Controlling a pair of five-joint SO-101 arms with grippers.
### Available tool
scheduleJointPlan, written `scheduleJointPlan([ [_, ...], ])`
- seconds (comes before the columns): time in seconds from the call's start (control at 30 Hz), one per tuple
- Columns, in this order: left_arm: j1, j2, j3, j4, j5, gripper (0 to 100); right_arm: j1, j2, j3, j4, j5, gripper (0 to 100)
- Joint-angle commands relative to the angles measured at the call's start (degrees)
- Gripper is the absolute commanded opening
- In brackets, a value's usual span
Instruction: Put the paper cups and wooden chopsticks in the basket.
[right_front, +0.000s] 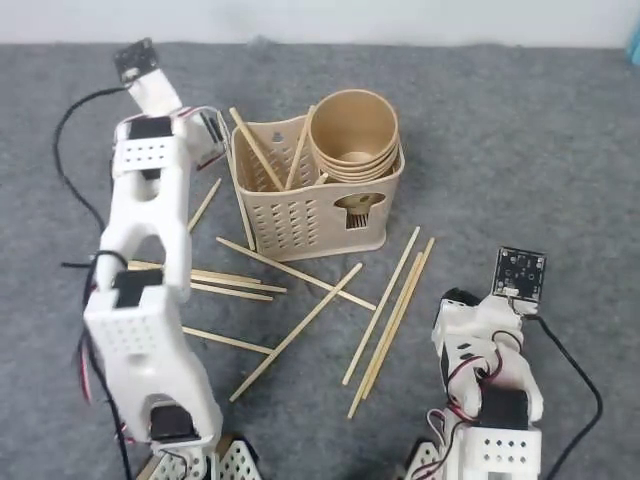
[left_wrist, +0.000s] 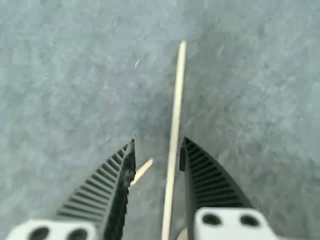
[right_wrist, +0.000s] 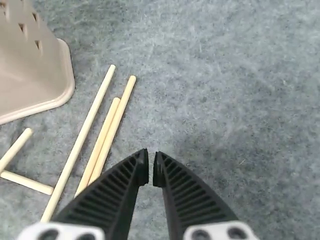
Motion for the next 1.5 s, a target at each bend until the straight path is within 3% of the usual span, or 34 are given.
scheduleJointPlan([
  [0.0,1.1,6.8,-10.2,-1.2,0.8,14,0.7,-0.7,1.1,-0.2,0.9,4.3],
  [0.43,2.7,32.4,-36.4,1.4,0.4,14,0.7,-0.8,1.1,0.0,0.9,4.3],
  [0.57,2.6,36.3,-44.7,7.7,0.4,11,0.7,-0.8,1.1,0.0,0.9,4.3],
  [0.67,1.9,38.3,-50.8,12.3,0.4,0,0.7,-0.8,1.1,0.0,0.9,4.3],
  [0.93,2.2,42.8,-65.7,27.7,0.4,1,0.7,-0.8,1.1,0.0,0.9,4.3],
  [1.1,3.5,45.7,-81.9,40.9,0.3,1,0.7,-0.8,1.1,-0.1,0.9,4.3],
  [1.23,2.5,42.0,-81.8,43.0,0.4,1,0.7,-0.8,1.1,-0.1,0.9,4.3],
  [1.47,-4.8,36.0,-82.1,43.1,0.4,1,0.7,-0.8,1.1,-0.4,0.9,4.3],
])
